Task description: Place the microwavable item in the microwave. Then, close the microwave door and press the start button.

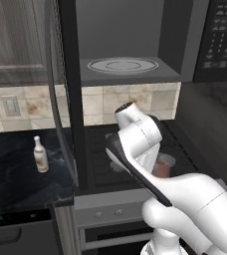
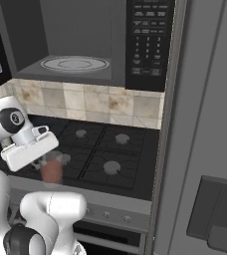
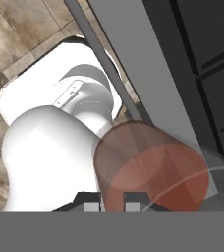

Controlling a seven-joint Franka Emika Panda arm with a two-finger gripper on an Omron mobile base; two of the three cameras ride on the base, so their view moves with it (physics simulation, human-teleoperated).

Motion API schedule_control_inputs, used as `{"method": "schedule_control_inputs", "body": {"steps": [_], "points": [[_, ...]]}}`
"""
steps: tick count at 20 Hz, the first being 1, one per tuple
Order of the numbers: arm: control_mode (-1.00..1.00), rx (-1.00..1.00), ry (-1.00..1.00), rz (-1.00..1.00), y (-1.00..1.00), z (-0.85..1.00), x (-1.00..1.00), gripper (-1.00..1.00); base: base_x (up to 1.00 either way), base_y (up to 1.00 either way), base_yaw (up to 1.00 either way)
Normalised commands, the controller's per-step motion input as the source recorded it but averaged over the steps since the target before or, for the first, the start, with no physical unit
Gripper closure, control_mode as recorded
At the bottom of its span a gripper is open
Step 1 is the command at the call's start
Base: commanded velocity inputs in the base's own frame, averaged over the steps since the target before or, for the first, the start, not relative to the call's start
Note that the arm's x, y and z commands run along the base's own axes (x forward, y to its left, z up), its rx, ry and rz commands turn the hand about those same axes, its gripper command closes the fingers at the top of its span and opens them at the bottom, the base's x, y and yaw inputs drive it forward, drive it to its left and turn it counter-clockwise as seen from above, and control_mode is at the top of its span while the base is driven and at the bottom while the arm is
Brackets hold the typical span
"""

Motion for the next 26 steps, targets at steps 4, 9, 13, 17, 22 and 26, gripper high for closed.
{"method": "schedule_control_inputs", "body": {"steps": [4, 9, 13, 17, 22, 26], "points": [[-1.00, 0.00, 0.00, 0.00, -0.01, 0.00, 0.05, 1.00, 0.08, 0.00, 0.00], [-1.00, 0.00, -0.12, 0.08, -0.11, 0.44, 0.03, 1.00, 0.00, 0.00, 0.00], [-1.00, 0.00, -0.22, 0.18, -0.20, 0.87, 0.01, 1.00, 0.00, 0.00, 0.00], [-1.00, -0.01, -0.19, 0.22, -0.09, 0.98, 0.16, 1.00, 0.00, 0.00, 0.00], [-1.00, -0.01, -0.12, 0.24, 0.00, 0.79, 0.44, 1.00, 0.00, 0.00, 0.00], [-1.00, -0.01, -0.19, 0.20, 0.00, 0.54, 0.30, 1.00, 0.00, 0.00, 0.00]]}}
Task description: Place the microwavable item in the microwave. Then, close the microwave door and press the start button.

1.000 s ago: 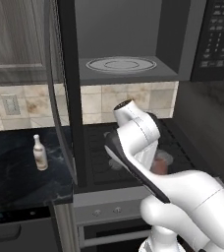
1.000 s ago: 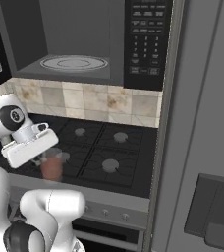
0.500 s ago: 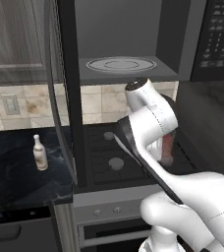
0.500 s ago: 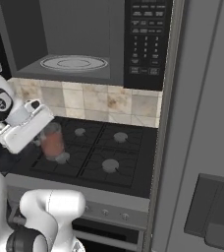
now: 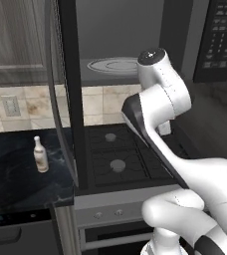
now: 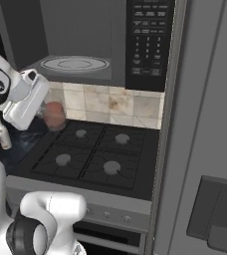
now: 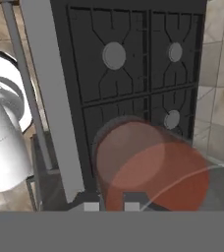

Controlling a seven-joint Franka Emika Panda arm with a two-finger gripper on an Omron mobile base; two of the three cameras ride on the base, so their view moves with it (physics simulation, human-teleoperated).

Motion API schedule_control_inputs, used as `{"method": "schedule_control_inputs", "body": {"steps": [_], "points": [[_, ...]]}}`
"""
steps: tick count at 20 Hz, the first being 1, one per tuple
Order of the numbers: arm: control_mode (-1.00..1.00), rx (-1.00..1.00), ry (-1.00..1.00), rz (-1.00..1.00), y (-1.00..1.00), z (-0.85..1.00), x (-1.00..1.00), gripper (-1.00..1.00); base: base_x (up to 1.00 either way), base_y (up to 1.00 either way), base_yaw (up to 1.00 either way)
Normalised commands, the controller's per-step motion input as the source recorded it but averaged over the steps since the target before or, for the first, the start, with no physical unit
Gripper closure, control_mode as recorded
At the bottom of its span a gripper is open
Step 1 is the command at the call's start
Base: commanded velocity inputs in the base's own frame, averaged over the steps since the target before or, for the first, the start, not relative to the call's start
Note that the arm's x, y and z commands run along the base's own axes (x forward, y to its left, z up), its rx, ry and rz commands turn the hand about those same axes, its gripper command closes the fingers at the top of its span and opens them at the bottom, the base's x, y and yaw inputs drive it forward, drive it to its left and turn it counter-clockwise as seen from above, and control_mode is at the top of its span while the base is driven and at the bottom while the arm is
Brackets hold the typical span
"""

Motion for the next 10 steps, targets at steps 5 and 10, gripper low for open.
{"method": "schedule_control_inputs", "body": {"steps": [5, 10], "points": [[-1.00, -0.01, -0.22, 0.15, -0.07, 0.35, 0.29, 1.00, 0.00, 0.00, 0.00], [-1.00, 0.00, -0.24, 0.17, -0.01, 0.24, 0.31, 1.00, 0.00, 0.00, 0.00]]}}
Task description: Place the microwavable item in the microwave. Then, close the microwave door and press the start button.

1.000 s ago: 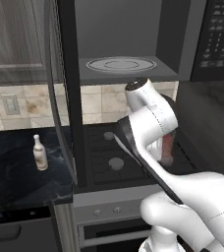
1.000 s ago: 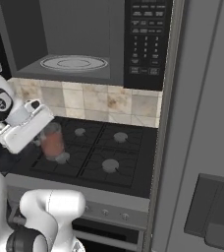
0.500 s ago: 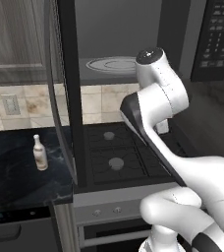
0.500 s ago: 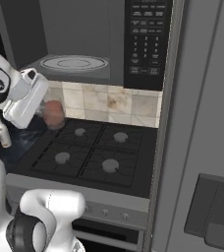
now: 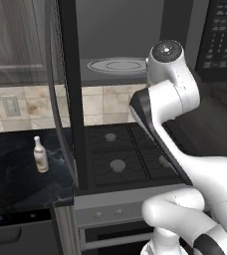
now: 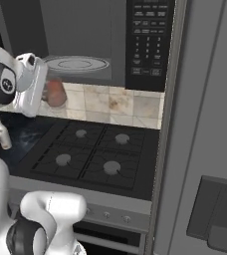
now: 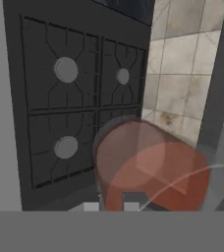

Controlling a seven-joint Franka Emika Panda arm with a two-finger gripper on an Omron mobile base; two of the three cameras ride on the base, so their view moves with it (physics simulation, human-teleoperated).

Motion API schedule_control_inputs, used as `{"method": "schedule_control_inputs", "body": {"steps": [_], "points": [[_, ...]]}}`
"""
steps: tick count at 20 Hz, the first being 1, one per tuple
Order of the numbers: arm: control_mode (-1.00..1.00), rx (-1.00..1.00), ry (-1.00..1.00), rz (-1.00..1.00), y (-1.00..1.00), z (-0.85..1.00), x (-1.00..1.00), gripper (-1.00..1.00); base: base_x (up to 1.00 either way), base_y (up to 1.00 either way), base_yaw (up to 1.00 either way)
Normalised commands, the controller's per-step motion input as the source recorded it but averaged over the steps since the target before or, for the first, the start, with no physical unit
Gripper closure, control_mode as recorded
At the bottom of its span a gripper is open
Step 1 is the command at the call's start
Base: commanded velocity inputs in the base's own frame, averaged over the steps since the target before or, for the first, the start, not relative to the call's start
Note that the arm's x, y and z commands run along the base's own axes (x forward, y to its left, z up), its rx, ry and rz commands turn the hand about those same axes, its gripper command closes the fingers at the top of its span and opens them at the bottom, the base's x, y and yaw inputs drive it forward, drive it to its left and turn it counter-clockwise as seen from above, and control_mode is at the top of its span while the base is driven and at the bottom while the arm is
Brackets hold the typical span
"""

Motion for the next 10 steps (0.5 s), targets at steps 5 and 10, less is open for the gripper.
{"method": "schedule_control_inputs", "body": {"steps": [5, 10], "points": [[-1.00, 0.00, -0.17, 0.16, 0.00, 0.22, 0.21, 1.00, 0.00, 0.00, 0.00], [-1.00, 0.00, -0.12, 0.11, 0.00, 0.44, 0.36, 1.00, 0.00, 0.00, 0.00]]}}
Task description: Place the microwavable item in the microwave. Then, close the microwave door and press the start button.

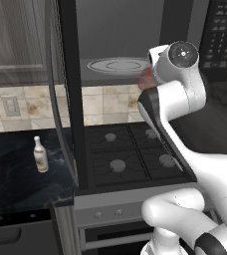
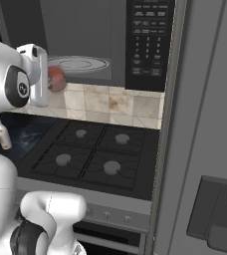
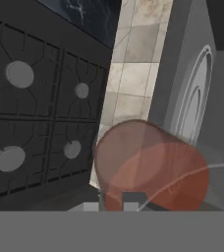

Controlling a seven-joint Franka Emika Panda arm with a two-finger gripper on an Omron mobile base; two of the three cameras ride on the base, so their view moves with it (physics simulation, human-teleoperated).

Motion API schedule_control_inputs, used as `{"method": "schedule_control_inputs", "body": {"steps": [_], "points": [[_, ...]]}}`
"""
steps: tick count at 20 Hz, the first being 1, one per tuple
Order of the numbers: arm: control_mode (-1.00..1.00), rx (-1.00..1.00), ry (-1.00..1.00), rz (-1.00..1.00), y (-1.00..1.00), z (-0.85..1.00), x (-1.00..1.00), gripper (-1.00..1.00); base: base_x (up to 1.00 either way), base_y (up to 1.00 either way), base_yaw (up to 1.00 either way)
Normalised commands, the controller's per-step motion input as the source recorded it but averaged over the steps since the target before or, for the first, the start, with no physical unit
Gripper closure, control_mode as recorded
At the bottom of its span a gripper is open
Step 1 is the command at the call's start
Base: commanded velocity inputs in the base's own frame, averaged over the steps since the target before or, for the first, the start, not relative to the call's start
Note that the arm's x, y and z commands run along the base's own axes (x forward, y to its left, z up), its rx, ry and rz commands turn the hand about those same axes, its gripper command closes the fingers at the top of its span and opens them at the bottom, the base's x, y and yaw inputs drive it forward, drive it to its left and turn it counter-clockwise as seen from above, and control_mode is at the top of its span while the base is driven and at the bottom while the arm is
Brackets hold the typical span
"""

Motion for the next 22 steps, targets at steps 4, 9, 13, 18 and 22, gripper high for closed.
{"method": "schedule_control_inputs", "body": {"steps": [4, 9, 13, 18, 22], "points": [[-1.00, 0.00, -0.01, 0.04, 0.00, 0.64, 0.65, 1.00, 0.00, 0.00, 0.00], [-1.00, 0.00, 0.00, 0.00, 0.00, 0.36, 0.69, 1.00, 0.00, 0.00, 0.00], [-1.00, 0.00, 0.01, 0.00, 0.00, 0.01, 0.87, 1.00, 0.00, 0.00, 0.00], [-1.00, 0.00, 0.06, 0.01, 0.00, 0.00, 0.90, 1.00, 0.00, 0.00, 0.00], [-1.00, 0.00, 0.06, 0.02, 0.03, -0.04, 0.74, 1.00, 0.00, 0.00, 0.00]]}}
